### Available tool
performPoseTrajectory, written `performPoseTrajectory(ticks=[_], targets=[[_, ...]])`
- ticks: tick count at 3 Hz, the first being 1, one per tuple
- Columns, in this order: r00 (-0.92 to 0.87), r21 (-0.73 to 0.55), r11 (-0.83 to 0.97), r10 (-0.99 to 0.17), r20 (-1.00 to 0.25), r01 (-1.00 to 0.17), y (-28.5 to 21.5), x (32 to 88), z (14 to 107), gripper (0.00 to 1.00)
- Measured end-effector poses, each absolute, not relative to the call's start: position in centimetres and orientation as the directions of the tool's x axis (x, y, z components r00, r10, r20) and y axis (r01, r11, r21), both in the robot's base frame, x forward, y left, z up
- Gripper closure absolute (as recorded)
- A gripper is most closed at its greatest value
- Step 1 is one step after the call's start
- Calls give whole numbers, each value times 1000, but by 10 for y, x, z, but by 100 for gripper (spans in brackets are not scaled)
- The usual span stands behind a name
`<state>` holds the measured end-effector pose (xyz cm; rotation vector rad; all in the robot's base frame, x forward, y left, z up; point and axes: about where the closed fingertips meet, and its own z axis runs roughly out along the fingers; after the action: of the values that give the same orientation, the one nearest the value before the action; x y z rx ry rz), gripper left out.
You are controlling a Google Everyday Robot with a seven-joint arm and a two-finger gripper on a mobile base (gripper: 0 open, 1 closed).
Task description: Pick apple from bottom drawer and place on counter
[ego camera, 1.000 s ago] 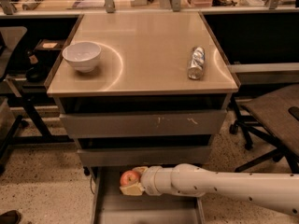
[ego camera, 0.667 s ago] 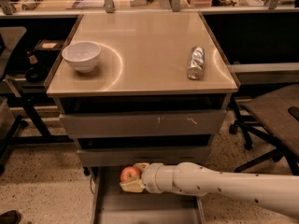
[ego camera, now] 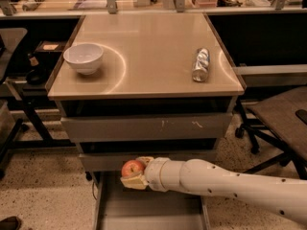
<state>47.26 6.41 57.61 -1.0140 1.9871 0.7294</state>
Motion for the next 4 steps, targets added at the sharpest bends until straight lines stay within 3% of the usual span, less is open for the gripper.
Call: performPoseTrajectory(ticks=[4], targets=[[-308,37,550,-410,-858,-834,57,482,686,100]])
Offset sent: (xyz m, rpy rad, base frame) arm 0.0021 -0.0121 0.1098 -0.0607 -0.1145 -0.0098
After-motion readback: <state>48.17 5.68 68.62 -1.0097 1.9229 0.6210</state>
